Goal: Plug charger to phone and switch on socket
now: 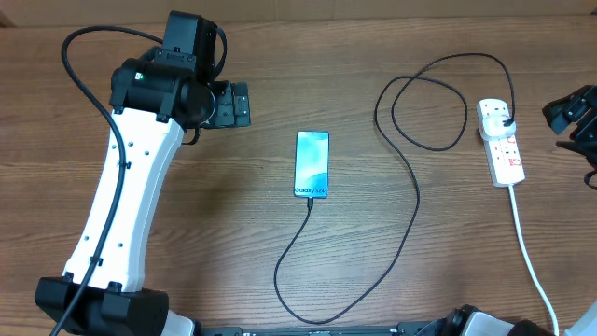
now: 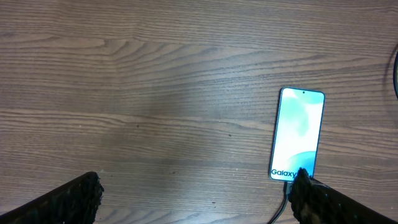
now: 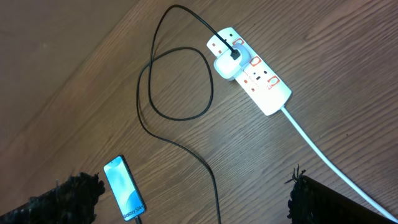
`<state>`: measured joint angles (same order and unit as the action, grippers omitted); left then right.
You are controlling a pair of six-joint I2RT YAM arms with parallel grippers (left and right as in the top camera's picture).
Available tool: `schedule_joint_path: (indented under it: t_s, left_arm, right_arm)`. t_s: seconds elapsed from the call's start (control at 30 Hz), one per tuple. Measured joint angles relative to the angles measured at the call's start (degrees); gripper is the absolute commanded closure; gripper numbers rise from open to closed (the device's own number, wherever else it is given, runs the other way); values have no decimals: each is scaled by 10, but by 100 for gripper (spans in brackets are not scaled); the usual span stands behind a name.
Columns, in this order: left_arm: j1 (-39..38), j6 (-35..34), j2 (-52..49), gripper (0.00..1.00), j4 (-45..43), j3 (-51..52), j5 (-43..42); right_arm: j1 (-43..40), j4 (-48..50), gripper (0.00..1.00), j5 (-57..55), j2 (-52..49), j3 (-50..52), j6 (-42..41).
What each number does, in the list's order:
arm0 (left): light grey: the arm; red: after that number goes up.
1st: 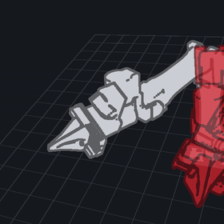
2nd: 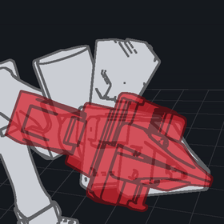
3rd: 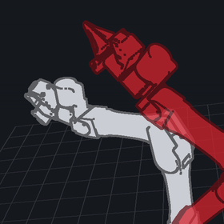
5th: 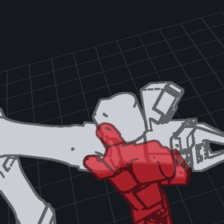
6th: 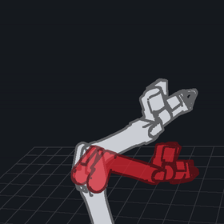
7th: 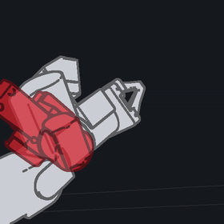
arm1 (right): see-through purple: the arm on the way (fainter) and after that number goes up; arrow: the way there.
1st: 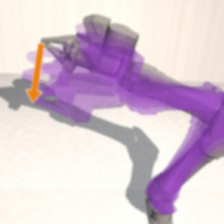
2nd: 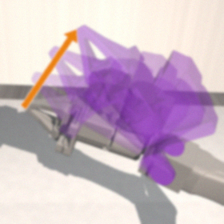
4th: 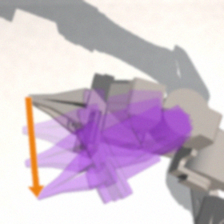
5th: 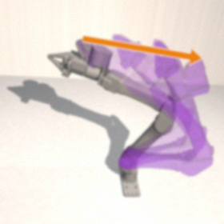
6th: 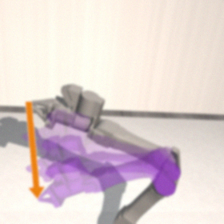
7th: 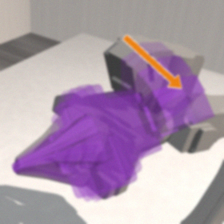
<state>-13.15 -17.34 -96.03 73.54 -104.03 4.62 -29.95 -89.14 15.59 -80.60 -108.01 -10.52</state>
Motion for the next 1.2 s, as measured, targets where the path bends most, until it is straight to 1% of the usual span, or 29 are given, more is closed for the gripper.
schedule_joint_path:
  t_s: [0.57, 0.73, 0.87, 1.0, 1.1, 1.2]
  left_arm:
    - [0, 0, 0, 0, -5, 0, 4]
    - [0, 0, 0, 0, -59, 0, 6]
    - [0, 0, 3, 0, -85, 0, 6]
    - [0, 0, 28, 0, -113, 8, 6]
    - [0, 5, 69, 0, -168, 46, 8]
    - [0, 10, 125, 0, -251, 127, 8]
  right_arm:
    - [0, 0, 0, 0, 0, 0, 0]
    - [0, 0, 0, 0, 0, 0, 0]
    - [0, 0, 0, 0, 0, 0, 0]
    - [0, 0, 0, 0, 0, 0, 0]
    - [0, 0, 0, 0, 0, 0, 0]
    - [0, 0, 0, 0, 0, 0, 0]
